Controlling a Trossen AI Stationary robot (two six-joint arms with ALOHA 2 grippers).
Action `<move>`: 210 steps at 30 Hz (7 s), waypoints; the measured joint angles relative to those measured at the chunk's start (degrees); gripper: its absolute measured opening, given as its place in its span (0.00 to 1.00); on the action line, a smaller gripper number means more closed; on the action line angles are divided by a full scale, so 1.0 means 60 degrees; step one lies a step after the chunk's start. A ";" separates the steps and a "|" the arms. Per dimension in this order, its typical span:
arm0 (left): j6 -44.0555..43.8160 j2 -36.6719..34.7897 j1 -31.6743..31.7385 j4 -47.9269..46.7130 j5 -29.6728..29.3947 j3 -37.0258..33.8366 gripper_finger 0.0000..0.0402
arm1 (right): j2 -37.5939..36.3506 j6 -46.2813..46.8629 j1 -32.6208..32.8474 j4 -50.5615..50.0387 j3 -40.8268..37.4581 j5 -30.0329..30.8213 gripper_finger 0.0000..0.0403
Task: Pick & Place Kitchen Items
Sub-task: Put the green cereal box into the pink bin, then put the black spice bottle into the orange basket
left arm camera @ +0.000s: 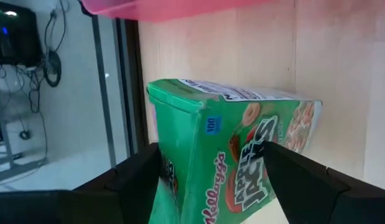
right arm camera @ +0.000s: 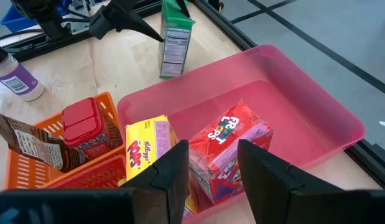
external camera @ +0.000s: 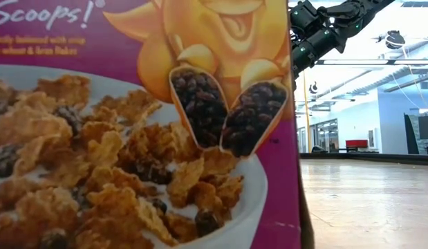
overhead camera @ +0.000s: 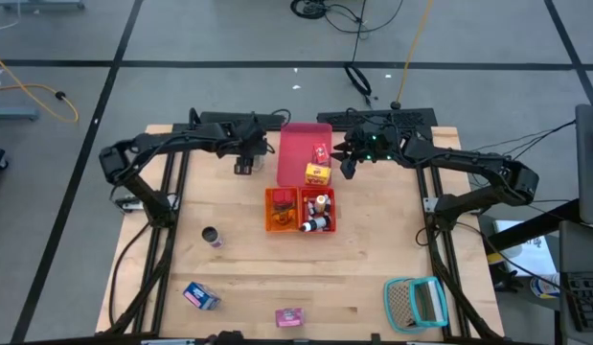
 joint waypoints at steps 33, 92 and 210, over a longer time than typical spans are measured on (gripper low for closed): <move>-0.1796 -0.0966 -0.1444 -0.0448 -0.0839 -0.0061 0.06 | 0.0000 0.0219 0.0004 -0.0011 0.0007 -0.0004 0.33; -0.3880 0.1125 -0.3762 0.0747 -0.0677 0.2493 0.33 | 0.0004 0.0237 0.0004 0.0568 -0.0353 0.0000 0.33; -2.5530 -0.1662 -1.3904 -0.5179 -0.3985 -0.3000 0.69 | 0.0004 -0.0175 0.0004 0.0634 -0.0357 0.0000 0.33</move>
